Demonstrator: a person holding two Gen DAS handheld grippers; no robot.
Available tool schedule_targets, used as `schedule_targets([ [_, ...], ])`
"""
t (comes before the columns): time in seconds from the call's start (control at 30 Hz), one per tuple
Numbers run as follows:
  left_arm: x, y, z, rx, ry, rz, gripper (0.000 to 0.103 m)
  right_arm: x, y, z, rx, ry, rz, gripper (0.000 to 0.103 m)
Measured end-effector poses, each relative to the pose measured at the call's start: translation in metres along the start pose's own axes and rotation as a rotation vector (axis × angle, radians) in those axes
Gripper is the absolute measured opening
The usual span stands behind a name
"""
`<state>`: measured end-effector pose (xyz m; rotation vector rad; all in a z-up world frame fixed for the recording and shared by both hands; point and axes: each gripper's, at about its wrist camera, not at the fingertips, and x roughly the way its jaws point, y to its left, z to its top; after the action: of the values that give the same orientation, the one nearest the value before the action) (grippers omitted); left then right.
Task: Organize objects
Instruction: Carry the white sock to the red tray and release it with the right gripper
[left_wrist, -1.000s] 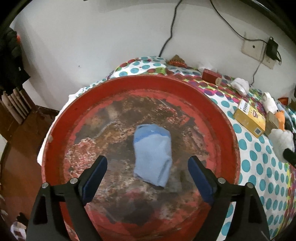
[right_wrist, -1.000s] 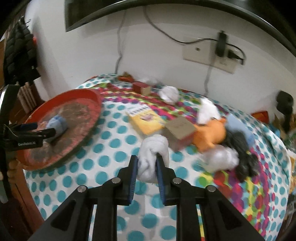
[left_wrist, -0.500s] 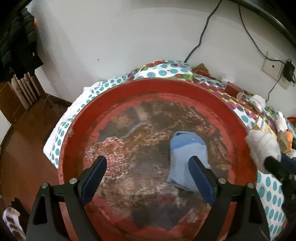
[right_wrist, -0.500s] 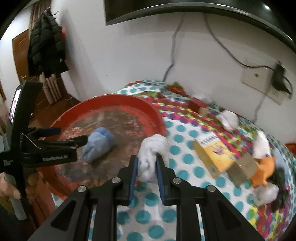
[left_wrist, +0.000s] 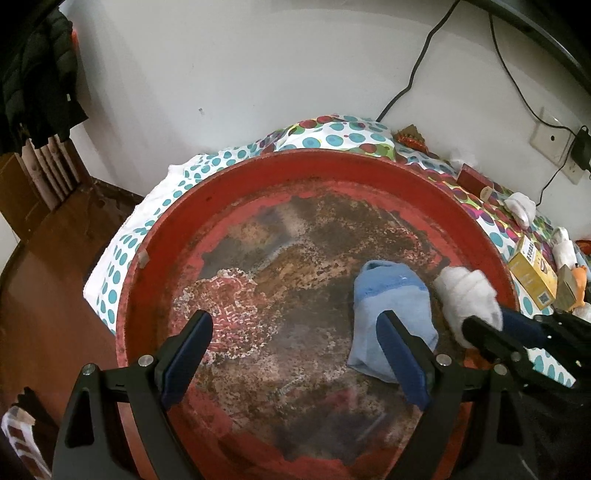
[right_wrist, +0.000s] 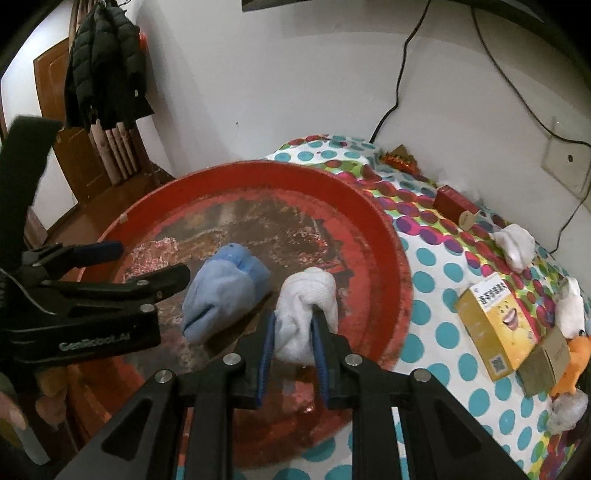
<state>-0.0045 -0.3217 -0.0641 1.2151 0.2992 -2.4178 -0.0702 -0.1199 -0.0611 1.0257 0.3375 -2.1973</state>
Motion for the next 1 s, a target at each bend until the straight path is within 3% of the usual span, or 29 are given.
schedule_targets([
  [0.13,0.002,-0.001,0.000,0.000,0.003,-0.003,0.088,0.005,0.003,0.000,0.002,0.009,0.023,0.026],
  [0.2,0.001,-0.001,0.000,-0.003,-0.001,-0.010,0.088,0.006,0.003,0.000,0.006,0.018,0.017,0.035],
  [0.33,0.000,-0.003,0.000,-0.006,-0.005,-0.023,0.088,-0.001,0.002,-0.001,0.001,-0.001,0.011,0.042],
  [0.53,-0.007,-0.013,0.000,0.022,-0.033,-0.066,0.089,-0.034,-0.013,-0.007,0.035,-0.046,-0.023,0.042],
  [0.73,-0.015,-0.042,-0.004,0.111,-0.049,-0.087,0.093,-0.080,-0.065,-0.035,0.128,-0.079,-0.122,0.042],
  [1.0,-0.026,-0.094,-0.016,0.249,-0.063,-0.152,0.094,-0.127,-0.167,-0.098,0.294,-0.042,-0.312,0.042],
])
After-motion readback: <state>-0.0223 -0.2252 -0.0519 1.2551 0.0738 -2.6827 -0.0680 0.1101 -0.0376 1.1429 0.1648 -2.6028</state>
